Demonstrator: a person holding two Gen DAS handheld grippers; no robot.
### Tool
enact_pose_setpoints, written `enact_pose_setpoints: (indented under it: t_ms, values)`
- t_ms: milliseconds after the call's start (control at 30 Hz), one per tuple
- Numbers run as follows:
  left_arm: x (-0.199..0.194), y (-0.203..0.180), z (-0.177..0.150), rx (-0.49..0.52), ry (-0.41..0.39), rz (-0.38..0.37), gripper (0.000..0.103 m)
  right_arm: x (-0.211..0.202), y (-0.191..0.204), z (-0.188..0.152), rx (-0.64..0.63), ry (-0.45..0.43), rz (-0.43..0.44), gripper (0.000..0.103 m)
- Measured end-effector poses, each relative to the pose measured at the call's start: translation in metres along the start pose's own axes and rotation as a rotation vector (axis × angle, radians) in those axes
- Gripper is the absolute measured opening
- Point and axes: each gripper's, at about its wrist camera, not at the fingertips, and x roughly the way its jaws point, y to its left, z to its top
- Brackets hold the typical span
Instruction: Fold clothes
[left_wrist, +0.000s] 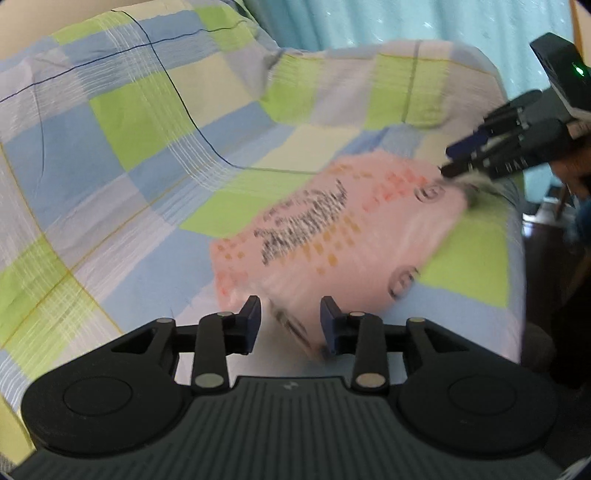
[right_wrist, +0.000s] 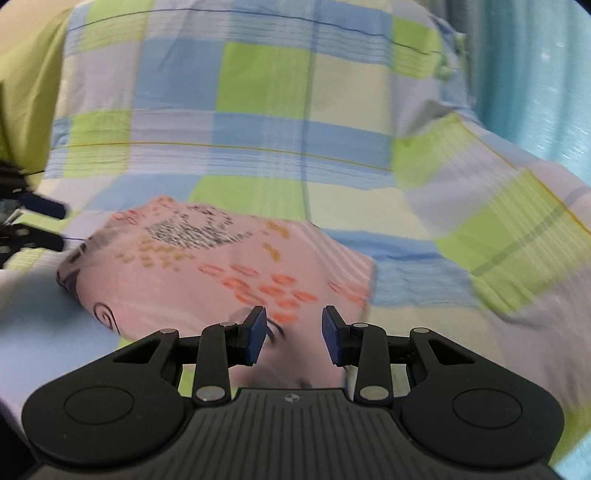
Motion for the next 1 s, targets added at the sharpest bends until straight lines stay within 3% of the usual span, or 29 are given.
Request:
enact_pose_setpoints:
  t_ms: [133,367,500,600,700,833,900,1000]
  values:
    - [0.041,0.001,0.018,-0.005,-0.016,-0.013,0.031,0.026,-0.010,0.010,-0.023,0.019,-0.006,0.034]
    - [0.102,0.020,0.021,-0.022,0.046,0.076,0.031,0.073,-0.029,0.027,-0.065,0.054,-0.025,0.031]
    - [0.098,0.041,0.010,-0.020,0.077,0.147,0.031,0.073,-0.049,0.028,-0.023,0.062,-0.096,0.032]
    - [0.071,0.043,0.004,-0.023,0.047,0.134,0.031,0.043,-0.051,0.029,0.009,0.005,-0.066,0.032]
    - [0.036,0.023,-0.003,0.049,0.004,0.090,0.036,0.010,-0.029,0.022,-0.066,-0.039,-0.011,0.032]
    - [0.002,-0.018,-0.013,0.174,-0.034,0.029,0.049,-0.012,0.008,0.003,-0.240,-0.026,0.017,0.036]
    - [-0.002,-0.040,-0.019,0.279,-0.028,0.015,0.056,-0.013,0.025,-0.009,-0.343,-0.005,0.008,0.042]
    - [0.007,-0.074,-0.032,0.460,0.006,0.030,0.058,-0.015,0.051,-0.026,-0.497,0.027,-0.007,0.042]
